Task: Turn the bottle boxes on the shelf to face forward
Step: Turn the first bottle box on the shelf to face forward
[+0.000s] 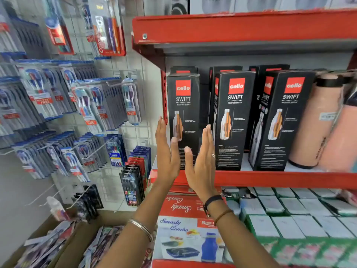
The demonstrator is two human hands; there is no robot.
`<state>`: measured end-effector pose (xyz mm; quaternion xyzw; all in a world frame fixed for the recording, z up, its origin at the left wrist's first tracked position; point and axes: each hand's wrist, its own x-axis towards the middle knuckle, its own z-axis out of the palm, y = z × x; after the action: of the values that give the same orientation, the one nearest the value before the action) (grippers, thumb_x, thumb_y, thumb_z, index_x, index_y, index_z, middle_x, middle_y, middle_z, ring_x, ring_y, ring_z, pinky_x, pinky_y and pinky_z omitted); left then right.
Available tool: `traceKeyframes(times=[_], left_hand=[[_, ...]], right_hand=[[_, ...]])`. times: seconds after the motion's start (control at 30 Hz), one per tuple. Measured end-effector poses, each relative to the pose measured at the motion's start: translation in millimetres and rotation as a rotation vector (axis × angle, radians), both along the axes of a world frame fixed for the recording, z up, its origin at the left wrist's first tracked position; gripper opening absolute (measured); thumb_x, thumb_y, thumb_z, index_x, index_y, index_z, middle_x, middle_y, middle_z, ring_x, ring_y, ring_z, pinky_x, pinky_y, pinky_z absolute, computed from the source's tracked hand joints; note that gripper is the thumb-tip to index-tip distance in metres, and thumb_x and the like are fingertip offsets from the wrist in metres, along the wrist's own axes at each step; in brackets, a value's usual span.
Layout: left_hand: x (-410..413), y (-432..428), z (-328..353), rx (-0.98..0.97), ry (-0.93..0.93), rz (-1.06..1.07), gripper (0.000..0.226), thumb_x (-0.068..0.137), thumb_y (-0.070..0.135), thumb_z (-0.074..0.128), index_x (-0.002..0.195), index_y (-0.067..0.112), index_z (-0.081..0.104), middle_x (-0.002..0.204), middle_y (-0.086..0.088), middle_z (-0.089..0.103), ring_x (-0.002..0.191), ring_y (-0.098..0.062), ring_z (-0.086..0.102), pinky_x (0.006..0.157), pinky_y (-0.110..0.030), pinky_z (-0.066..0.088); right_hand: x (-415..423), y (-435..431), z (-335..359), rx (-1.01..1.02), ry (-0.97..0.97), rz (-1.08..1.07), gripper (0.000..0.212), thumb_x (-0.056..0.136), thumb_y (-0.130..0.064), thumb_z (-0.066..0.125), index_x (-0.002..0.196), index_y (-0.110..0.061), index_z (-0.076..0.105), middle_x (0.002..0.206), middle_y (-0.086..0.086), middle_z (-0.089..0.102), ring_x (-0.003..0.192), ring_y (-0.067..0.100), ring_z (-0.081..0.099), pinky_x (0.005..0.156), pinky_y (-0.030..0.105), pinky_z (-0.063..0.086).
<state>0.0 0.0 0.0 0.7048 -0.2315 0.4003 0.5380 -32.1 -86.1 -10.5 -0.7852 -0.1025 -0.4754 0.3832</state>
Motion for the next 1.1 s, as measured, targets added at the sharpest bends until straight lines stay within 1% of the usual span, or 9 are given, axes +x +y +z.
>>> traceKeyframes(times=[0.13, 0.23, 0.33, 0.5, 0.67, 0.87, 0.97, 1.03, 1.1], left_hand=[[13.3, 3.2, -14.8, -0.103, 0.213, -0.092, 0.054, 0.101, 0.038, 0.023, 0.151, 0.021, 0.011, 0.158, 0.014, 0.010, 0.142, 0.014, 0.006, 0.117, -0.010, 0.007], [25.6, 5.9, -25.3, -0.183, 0.353, -0.242, 0.070, 0.093, 0.063, 0.017, 0.152, 0.026, 0.011, 0.160, 0.015, 0.010, 0.146, 0.006, 0.008, 0.124, -0.033, 0.009], [33.2, 10.3, -28.5, -0.235, 0.468, -0.394, 0.095, 0.074, 0.086, 0.019, 0.151, 0.030, 0.017, 0.161, 0.012, 0.018, 0.148, -0.002, 0.014, 0.124, -0.041, 0.011], [30.2, 21.5, -21.9, -0.294, 0.557, -0.548, 0.092, 0.057, 0.096, 0.024, 0.134, 0.047, 0.038, 0.149, 0.018, 0.037, 0.144, -0.007, 0.028, 0.107, -0.008, 0.032], [30.0, 36.0, -10.4, -0.311, 0.588, -0.637, 0.114, 0.052, 0.097, 0.030, 0.140, 0.026, 0.046, 0.154, -0.004, 0.040, 0.144, -0.020, 0.034, 0.121, -0.045, 0.022], [34.3, 52.4, 7.8, -0.239, 0.536, -0.625, 0.109, 0.058, 0.094, 0.030, 0.133, 0.019, 0.056, 0.145, 0.001, 0.052, 0.135, -0.016, 0.047, 0.113, -0.040, 0.036], [32.0, 57.0, 23.4, -0.251, 0.418, -0.507, 0.073, 0.079, 0.077, 0.039, 0.119, 0.021, 0.065, 0.132, 0.003, 0.063, 0.126, -0.013, 0.056, 0.107, -0.040, 0.043], [28.9, 58.1, 31.6, -0.245, 0.358, -0.396, 0.050, 0.091, 0.053, 0.039, 0.120, 0.021, 0.063, 0.129, 0.005, 0.064, 0.125, -0.010, 0.056, 0.109, -0.041, 0.042], [25.7, 60.7, 37.6, -0.207, 0.354, -0.375, 0.046, 0.093, 0.044, 0.039, 0.128, 0.020, 0.057, 0.133, 0.008, 0.060, 0.128, -0.007, 0.052, 0.112, -0.038, 0.039]], right_hand=[[18.9, 11.1, -12.4, 0.047, 0.091, -0.057, 0.071, 0.095, -0.038, 0.044, 0.149, -0.012, 0.006, 0.161, 0.007, 0.010, 0.148, 0.015, 0.012, 0.118, 0.033, 0.025], [33.3, 16.5, -19.1, 0.047, 0.134, -0.098, 0.080, 0.093, -0.040, 0.050, 0.149, -0.012, -0.001, 0.160, 0.009, 0.009, 0.148, 0.019, 0.014, 0.116, 0.035, 0.029], [42.6, 22.6, -22.1, 0.049, 0.198, -0.161, 0.086, 0.091, -0.047, 0.051, 0.148, -0.009, -0.001, 0.158, 0.014, 0.018, 0.144, 0.026, 0.025, 0.111, 0.042, 0.037], [46.0, 34.7, -13.0, 0.133, 0.226, -0.275, 0.098, 0.080, -0.058, 0.061, 0.146, -0.004, 0.012, 0.152, 0.017, 0.032, 0.135, 0.031, 0.040, 0.100, 0.040, 0.045], [52.0, 35.2, -2.0, 0.241, 0.250, -0.226, 0.108, 0.066, -0.063, 0.069, 0.143, -0.004, 0.021, 0.146, 0.017, 0.040, 0.131, 0.032, 0.045, 0.098, 0.041, 0.046], [47.8, 25.1, 12.0, 0.361, 0.157, -0.147, 0.102, 0.062, -0.046, 0.082, 0.141, -0.009, 0.028, 0.139, 0.009, 0.049, 0.126, 0.021, 0.048, 0.093, 0.015, 0.031], [39.4, 21.5, 20.9, 0.391, 0.076, -0.080, 0.099, 0.059, -0.040, 0.085, 0.138, -0.009, 0.033, 0.123, -0.007, 0.049, 0.109, -0.007, 0.041, 0.090, -0.003, 0.024], [29.9, 20.2, 22.0, 0.408, 0.068, -0.026, 0.101, 0.056, -0.046, 0.083, 0.138, -0.014, 0.033, 0.122, -0.012, 0.048, 0.106, -0.014, 0.038, 0.093, 0.003, 0.030], [21.0, 17.0, 17.3, 0.443, 0.076, 0.053, 0.101, 0.055, -0.055, 0.077, 0.138, -0.018, 0.034, 0.129, -0.013, 0.051, 0.115, -0.008, 0.045, 0.099, 0.016, 0.036]])
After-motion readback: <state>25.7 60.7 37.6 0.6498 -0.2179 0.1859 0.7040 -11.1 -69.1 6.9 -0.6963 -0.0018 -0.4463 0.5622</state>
